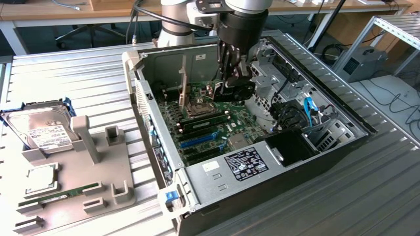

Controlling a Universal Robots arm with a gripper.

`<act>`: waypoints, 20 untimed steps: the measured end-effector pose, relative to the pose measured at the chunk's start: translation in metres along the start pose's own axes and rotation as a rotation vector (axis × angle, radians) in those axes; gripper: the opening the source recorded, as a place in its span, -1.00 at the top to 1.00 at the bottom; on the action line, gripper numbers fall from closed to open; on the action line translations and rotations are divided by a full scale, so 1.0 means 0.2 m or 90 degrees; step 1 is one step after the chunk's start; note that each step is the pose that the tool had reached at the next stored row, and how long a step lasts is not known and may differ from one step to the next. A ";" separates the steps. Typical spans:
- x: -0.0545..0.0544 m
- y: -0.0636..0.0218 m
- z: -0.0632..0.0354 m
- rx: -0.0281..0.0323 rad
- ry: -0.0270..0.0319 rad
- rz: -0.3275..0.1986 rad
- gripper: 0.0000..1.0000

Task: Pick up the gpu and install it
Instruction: 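Insert the gpu into the slot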

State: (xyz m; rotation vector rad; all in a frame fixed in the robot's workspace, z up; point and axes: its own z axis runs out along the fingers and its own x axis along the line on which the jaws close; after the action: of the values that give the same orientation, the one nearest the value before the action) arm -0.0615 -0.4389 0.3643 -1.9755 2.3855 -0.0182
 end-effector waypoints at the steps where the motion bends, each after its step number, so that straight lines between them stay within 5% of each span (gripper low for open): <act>1: 0.00 0.000 0.000 0.0000 -0.0001 -0.002 0.47; 20: 0.00 0.000 0.002 -0.0005 -0.0007 -0.022 0.47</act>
State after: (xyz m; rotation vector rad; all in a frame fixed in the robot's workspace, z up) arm -0.0615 -0.4389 0.3639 -2.0164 2.3509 -0.0172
